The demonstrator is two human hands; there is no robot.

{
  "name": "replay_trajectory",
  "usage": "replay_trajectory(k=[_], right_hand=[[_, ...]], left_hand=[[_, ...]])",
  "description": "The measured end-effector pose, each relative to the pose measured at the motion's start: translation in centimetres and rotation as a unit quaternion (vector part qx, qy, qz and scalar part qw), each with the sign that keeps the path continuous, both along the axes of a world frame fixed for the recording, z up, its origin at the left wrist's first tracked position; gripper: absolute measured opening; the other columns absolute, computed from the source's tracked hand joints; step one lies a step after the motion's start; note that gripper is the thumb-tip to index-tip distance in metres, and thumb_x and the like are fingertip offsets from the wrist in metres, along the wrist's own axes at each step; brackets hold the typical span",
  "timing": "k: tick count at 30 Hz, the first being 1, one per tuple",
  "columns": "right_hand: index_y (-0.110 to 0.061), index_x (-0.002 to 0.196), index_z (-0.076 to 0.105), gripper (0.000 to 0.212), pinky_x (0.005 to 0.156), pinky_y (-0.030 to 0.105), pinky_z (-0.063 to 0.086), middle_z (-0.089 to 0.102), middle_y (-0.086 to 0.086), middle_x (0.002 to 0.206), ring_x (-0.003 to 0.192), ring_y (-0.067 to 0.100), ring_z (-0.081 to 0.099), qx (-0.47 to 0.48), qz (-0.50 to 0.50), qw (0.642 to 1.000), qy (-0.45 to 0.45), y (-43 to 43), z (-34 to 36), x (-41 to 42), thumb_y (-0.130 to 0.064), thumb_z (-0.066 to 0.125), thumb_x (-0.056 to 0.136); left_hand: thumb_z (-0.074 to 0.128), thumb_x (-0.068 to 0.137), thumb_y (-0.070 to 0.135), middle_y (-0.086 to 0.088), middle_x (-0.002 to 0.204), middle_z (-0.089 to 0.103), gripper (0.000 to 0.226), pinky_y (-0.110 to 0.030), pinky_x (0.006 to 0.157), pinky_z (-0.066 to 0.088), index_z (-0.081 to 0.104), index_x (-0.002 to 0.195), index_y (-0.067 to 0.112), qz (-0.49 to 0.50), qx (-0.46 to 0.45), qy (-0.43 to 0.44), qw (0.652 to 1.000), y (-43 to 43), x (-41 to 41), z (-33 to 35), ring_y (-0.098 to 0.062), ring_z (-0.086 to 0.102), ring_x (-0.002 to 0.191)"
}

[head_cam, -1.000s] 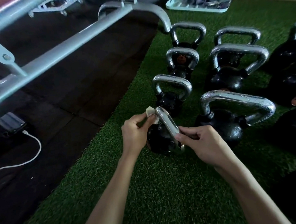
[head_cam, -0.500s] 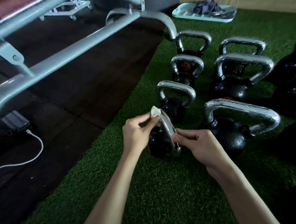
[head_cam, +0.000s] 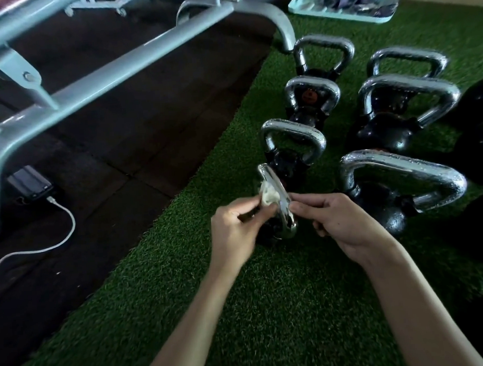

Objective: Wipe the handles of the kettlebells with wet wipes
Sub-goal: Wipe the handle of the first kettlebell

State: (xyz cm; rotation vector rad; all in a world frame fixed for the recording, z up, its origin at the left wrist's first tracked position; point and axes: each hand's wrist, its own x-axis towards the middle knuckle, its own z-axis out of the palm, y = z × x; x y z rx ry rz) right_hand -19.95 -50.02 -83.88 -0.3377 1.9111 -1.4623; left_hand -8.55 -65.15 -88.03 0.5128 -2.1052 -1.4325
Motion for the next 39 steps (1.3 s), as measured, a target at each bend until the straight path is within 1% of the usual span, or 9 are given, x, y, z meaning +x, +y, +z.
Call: replay_trajectory(k=[5, 13, 18, 23, 26, 29, 32, 36, 39], right_hand=[[-0.011, 0.119, 0.074, 0.029, 0.051, 0.005, 0.042, 0.078, -0.003, 0.109, 0.061, -0.013, 0.061, -0.036, -0.005, 0.999, 0.001, 0.1, -0.1, -0.2, -0.012, 0.072, 0.09], [-0.017, 0.116, 0.076, 0.027, 0.05, 0.004, 0.041, 0.078, -0.007, 0.105, 0.055, -0.013, 0.058, -0.031, -0.011, 0.999, 0.027, -0.1, 0.1, 0.3, -0.016, 0.074, 0.089], [-0.023, 0.111, 0.078, 0.027, 0.089, 0.017, 0.053, 0.079, -0.011, 0.097, 0.092, -0.004, 0.071, -0.027, -0.002, 0.999, 0.027, -0.3, 0.5, 1.1, -0.021, 0.08, 0.083], [-0.039, 0.109, 0.077, 0.032, 0.062, 0.021, 0.036, 0.075, -0.017, 0.086, 0.056, 0.002, 0.044, -0.001, -0.026, 0.977, 0.211, 0.2, 2.1, 2.4, -0.045, 0.082, 0.077], [-0.037, 0.116, 0.075, 0.038, 0.07, 0.04, 0.049, 0.078, -0.014, 0.096, 0.07, 0.026, 0.057, -0.066, 0.072, 0.985, 0.14, 0.3, 3.5, 2.9, -0.039, 0.081, 0.079], [-0.022, 0.119, 0.075, 0.036, 0.097, 0.029, 0.055, 0.078, -0.007, 0.106, 0.105, 0.018, 0.073, -0.099, 0.095, 0.987, 0.083, 0.1, 3.5, 2.3, -0.021, 0.08, 0.084], [-0.013, 0.115, 0.077, 0.032, 0.101, 0.034, 0.053, 0.078, 0.002, 0.107, 0.106, 0.019, 0.073, -0.107, 0.101, 0.988, 0.049, 0.3, 2.9, 1.8, -0.014, 0.08, 0.083], [-0.009, 0.11, 0.078, 0.029, 0.093, 0.036, 0.054, 0.079, 0.01, 0.103, 0.099, 0.025, 0.074, -0.137, 0.067, 0.988, 0.038, 1.4, 2.5, 1.6, -0.012, 0.08, 0.081], [-0.018, 0.099, 0.082, 0.024, 0.087, 0.031, 0.056, 0.08, 0.001, 0.093, 0.091, 0.019, 0.075, -0.123, -0.041, 0.987, 0.096, 1.9, 2.5, 1.3, -0.017, 0.084, 0.075]], left_hand=[[0.083, 0.083, 0.017, 0.011, 0.104, 0.077, 0.024, -0.019, 0.077, 0.057, 0.08, 0.106, 0.012, 0.018, -0.02, 0.038, 0.999, 3.6, 2.3, -2.4, -0.002, 0.073, 0.091], [0.08, 0.084, 0.018, 0.007, 0.105, 0.076, 0.024, -0.017, 0.078, 0.057, 0.08, 0.107, 0.012, 0.035, -0.088, 0.03, 0.995, 3.5, 2.4, -4.0, 0.0, 0.071, 0.093], [0.076, 0.086, 0.024, 0.013, 0.105, 0.071, 0.025, -0.012, 0.076, 0.055, 0.079, 0.109, 0.014, -0.013, -0.139, -0.003, 0.99, 1.4, 3.0, -3.7, 0.004, 0.068, 0.092], [0.085, 0.079, 0.02, 0.004, 0.1, 0.068, 0.029, -0.018, 0.07, 0.054, 0.079, 0.107, 0.015, 0.047, -0.168, 0.075, 0.982, -1.0, 3.5, 0.0, -0.011, 0.068, 0.087], [0.087, 0.077, 0.016, 0.004, 0.097, 0.073, 0.029, -0.015, 0.066, 0.052, 0.08, 0.104, 0.012, 0.019, -0.181, 0.105, 0.978, -0.9, 3.1, 2.6, -0.005, 0.069, 0.082], [0.091, 0.073, 0.016, 0.013, 0.092, 0.074, 0.029, -0.008, 0.059, 0.042, 0.08, 0.098, 0.01, 0.017, -0.208, 0.108, 0.972, -0.9, 2.6, 3.5, 0.002, 0.06, 0.065], [0.095, 0.069, 0.021, 0.031, 0.085, 0.065, 0.03, -0.006, 0.054, 0.034, 0.078, 0.093, 0.013, 0.011, -0.217, 0.106, 0.97, -0.7, 2.2, 4.0, -0.002, 0.05, 0.053], [0.094, 0.068, 0.031, 0.031, 0.085, 0.067, 0.034, -0.009, 0.054, 0.036, 0.074, 0.094, 0.019, -0.052, -0.229, 0.077, 0.969, -1.3, 2.0, 4.9, -0.006, 0.052, 0.051], [0.087, 0.075, 0.045, 0.029, 0.093, 0.067, 0.03, -0.022, 0.053, 0.045, 0.075, 0.099, 0.03, 0.023, -0.221, 0.039, 0.974, -2.1, 1.3, 4.8, -0.008, 0.057, 0.059]])
